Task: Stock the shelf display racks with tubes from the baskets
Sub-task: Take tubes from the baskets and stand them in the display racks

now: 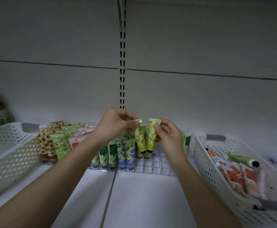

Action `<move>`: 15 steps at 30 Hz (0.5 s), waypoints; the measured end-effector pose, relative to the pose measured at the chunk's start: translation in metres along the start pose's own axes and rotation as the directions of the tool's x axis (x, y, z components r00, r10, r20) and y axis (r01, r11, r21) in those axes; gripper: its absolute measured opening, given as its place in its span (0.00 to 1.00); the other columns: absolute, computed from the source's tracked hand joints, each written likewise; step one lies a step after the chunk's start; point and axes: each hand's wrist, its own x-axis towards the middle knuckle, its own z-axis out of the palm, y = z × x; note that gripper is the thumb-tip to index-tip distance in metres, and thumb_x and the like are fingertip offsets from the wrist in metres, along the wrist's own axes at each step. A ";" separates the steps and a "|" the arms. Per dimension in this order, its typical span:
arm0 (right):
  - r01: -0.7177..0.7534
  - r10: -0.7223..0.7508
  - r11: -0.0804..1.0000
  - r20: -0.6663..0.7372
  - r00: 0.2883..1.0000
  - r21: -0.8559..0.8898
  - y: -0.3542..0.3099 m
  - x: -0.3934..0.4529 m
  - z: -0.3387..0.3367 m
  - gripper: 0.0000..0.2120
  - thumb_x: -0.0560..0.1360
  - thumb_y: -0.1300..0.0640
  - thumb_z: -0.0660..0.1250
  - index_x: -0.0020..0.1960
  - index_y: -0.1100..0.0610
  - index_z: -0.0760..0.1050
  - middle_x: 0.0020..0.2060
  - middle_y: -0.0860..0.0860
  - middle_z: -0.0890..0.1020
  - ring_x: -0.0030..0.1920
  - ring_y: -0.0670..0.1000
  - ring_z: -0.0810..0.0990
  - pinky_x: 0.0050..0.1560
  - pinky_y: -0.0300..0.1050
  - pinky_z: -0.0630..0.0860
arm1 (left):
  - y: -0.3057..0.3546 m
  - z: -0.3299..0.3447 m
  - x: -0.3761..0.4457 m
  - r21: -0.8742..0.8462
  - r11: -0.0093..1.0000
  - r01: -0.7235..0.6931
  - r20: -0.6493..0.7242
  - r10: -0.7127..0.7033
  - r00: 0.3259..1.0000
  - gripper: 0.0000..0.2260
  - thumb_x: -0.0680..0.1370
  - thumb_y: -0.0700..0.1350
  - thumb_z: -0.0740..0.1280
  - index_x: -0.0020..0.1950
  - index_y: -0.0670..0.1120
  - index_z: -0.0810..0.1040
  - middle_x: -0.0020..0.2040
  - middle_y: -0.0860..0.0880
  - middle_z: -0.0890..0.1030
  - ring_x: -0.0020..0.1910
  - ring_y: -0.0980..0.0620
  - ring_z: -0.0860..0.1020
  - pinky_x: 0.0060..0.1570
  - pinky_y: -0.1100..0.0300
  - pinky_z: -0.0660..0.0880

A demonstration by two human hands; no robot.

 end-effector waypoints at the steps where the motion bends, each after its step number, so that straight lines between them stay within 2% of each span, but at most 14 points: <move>1: 0.004 -0.004 1.000 0.007 1.000 0.015 0.004 -0.001 -0.002 0.06 0.77 0.63 0.68 0.53 0.57 0.79 0.44 0.53 0.85 0.43 0.47 0.82 0.43 0.41 0.78 | 0.000 -0.001 0.000 0.023 1.000 0.003 0.007 -0.003 1.000 0.04 0.70 0.41 0.77 0.43 0.44 0.85 0.37 0.46 0.85 0.36 0.51 0.82 0.46 0.55 0.82; 3: 0.002 -0.003 0.999 0.022 1.000 0.043 0.013 -0.003 -0.005 0.06 0.77 0.64 0.68 0.51 0.55 0.79 0.45 0.52 0.85 0.45 0.49 0.83 0.47 0.45 0.79 | 0.001 -0.001 -0.001 0.090 0.996 0.009 0.026 -0.012 1.000 0.03 0.70 0.41 0.77 0.41 0.45 0.85 0.37 0.47 0.85 0.37 0.51 0.83 0.48 0.53 0.82; 7: 0.051 -0.052 0.996 0.019 0.998 0.069 0.020 -0.005 -0.012 0.06 0.77 0.62 0.68 0.52 0.54 0.78 0.45 0.53 0.85 0.47 0.50 0.84 0.47 0.42 0.80 | 0.002 0.003 0.004 0.266 0.964 -0.002 0.060 -0.015 0.998 0.02 0.70 0.42 0.77 0.40 0.47 0.85 0.37 0.49 0.85 0.39 0.49 0.84 0.47 0.53 0.82; 9: 0.068 -0.070 0.994 0.013 0.997 0.087 0.019 -0.005 -0.013 0.06 0.76 0.61 0.69 0.53 0.55 0.78 0.46 0.53 0.85 0.47 0.50 0.84 0.48 0.42 0.80 | 0.002 0.005 0.007 0.320 0.947 -0.011 0.057 -0.007 0.998 0.02 0.70 0.43 0.77 0.40 0.48 0.85 0.36 0.52 0.85 0.37 0.54 0.83 0.41 0.60 0.81; 12: 0.050 -0.050 0.996 -0.007 0.999 0.078 0.023 -0.004 -0.017 0.06 0.76 0.62 0.69 0.52 0.54 0.78 0.45 0.52 0.85 0.46 0.50 0.84 0.47 0.43 0.79 | 0.001 0.013 0.012 0.411 0.911 -0.029 0.036 0.016 0.999 0.03 0.70 0.44 0.77 0.39 0.50 0.86 0.33 0.59 0.83 0.31 0.66 0.79 0.28 0.75 0.70; 15: 0.042 -0.039 0.996 -0.036 0.999 0.076 0.025 -0.005 -0.019 0.06 0.76 0.60 0.70 0.51 0.52 0.79 0.45 0.52 0.86 0.46 0.51 0.84 0.48 0.47 0.80 | -0.004 0.020 0.015 0.471 0.881 -0.038 0.024 0.031 0.999 0.03 0.70 0.44 0.77 0.38 0.51 0.85 0.31 0.60 0.82 0.31 0.68 0.78 0.28 0.77 0.68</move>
